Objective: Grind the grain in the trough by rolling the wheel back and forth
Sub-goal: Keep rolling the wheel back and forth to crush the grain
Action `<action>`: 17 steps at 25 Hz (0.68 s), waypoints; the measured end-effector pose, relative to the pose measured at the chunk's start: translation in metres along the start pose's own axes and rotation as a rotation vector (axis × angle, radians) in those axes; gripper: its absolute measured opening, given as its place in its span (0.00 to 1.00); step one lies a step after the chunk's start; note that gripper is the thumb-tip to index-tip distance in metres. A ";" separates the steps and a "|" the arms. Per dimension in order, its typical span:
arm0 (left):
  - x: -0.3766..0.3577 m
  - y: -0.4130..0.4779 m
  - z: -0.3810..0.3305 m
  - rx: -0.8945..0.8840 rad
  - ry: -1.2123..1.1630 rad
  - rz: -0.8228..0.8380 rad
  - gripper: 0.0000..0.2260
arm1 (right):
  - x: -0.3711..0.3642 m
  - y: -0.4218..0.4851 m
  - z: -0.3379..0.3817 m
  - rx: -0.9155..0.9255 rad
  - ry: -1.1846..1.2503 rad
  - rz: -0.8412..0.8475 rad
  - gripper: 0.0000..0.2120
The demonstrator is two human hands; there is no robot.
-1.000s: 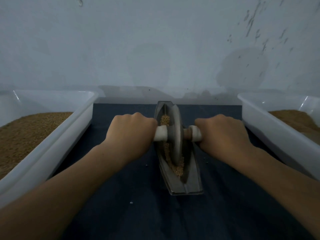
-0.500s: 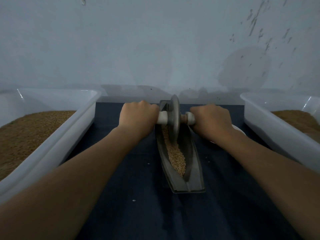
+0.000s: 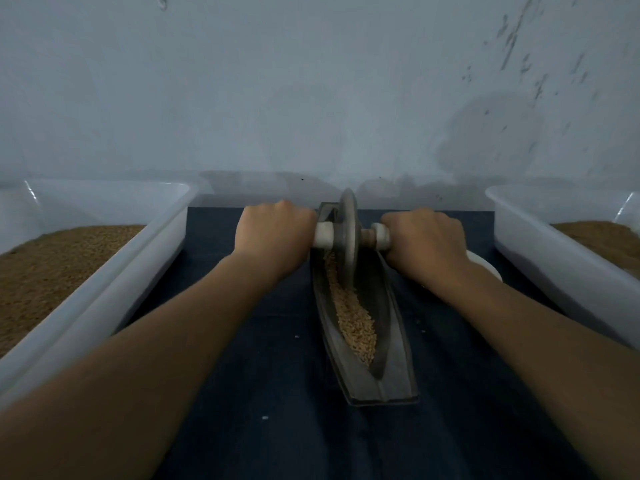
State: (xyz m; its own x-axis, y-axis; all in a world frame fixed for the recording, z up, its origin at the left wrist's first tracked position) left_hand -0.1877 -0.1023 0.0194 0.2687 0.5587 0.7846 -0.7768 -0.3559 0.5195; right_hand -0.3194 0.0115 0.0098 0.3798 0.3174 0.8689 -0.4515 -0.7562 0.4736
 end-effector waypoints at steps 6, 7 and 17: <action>0.026 -0.052 -0.008 -0.098 -0.012 -0.059 0.17 | 0.034 -0.058 0.006 0.173 -0.079 -0.154 0.25; 0.035 -0.062 -0.009 -0.123 0.016 -0.079 0.20 | 0.039 -0.069 0.006 0.183 -0.092 -0.146 0.26; 0.008 -0.027 -0.006 -0.064 -0.017 0.052 0.11 | 0.017 -0.033 0.009 0.087 -0.025 0.009 0.15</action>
State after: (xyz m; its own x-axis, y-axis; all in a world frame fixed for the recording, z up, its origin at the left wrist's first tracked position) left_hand -0.1680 -0.0836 0.0092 0.2359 0.5277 0.8160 -0.8246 -0.3356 0.4554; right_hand -0.2903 0.0367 0.0075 0.3963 0.2973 0.8687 -0.3834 -0.8061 0.4508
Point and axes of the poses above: each hand's wrist, its own y-axis towards the middle knuckle, its own x-axis out of the back of the hand, z = x × y, the point moved 9 cm from there along y, towards the middle knuckle
